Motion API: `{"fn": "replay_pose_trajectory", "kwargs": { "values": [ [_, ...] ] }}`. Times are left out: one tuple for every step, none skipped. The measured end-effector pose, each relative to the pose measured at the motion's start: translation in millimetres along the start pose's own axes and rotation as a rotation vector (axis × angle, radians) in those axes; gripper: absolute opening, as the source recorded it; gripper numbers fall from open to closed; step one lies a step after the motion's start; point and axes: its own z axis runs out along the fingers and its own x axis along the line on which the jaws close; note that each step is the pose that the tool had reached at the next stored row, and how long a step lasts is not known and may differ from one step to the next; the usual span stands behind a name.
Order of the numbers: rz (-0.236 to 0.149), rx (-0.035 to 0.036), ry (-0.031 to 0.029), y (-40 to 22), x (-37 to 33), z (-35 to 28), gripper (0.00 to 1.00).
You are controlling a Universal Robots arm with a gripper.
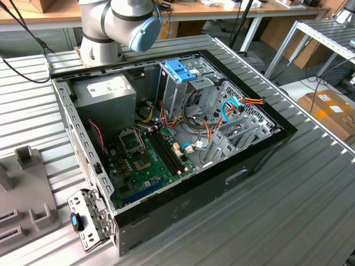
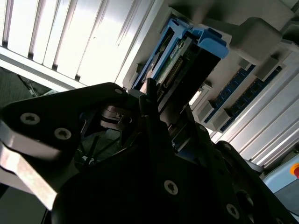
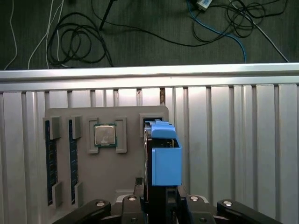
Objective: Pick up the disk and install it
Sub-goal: 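Pick up the disk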
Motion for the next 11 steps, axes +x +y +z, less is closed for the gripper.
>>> {"fn": "replay_pose_trajectory", "kwargs": {
  "values": [
    [0.0,0.0001,0.0,0.0,0.0,-1.1,0.35],
    [0.0,0.0001,-0.0001,0.0,0.1,-3.6,0.35],
    [0.0,0.0001,-0.0001,0.0,0.1,-5.0,0.35],
    [0.0,0.0001,-0.0001,0.0,0.1,-6.3,0.35],
    [0.0,0.0,0.0,0.0,0.1,-8.6,0.35],
    [0.0,0.0003,-0.0002,0.0,0.1,-9.3,0.35],
    [0.0,0.0004,-0.0002,0.0,0.1,-9.4,0.35],
    [0.0,0.0,0.0,0.0,0.1,-10.0,0.35],
    [0.0,0.0002,-0.0001,0.0,0.1,-10.1,0.35],
    [0.0,0.0002,-0.0001,0.0,0.1,-10.2,0.35],
    [0.0,0.0001,-0.0001,0.0,0.1,-10.4,0.35]
  ]
}}
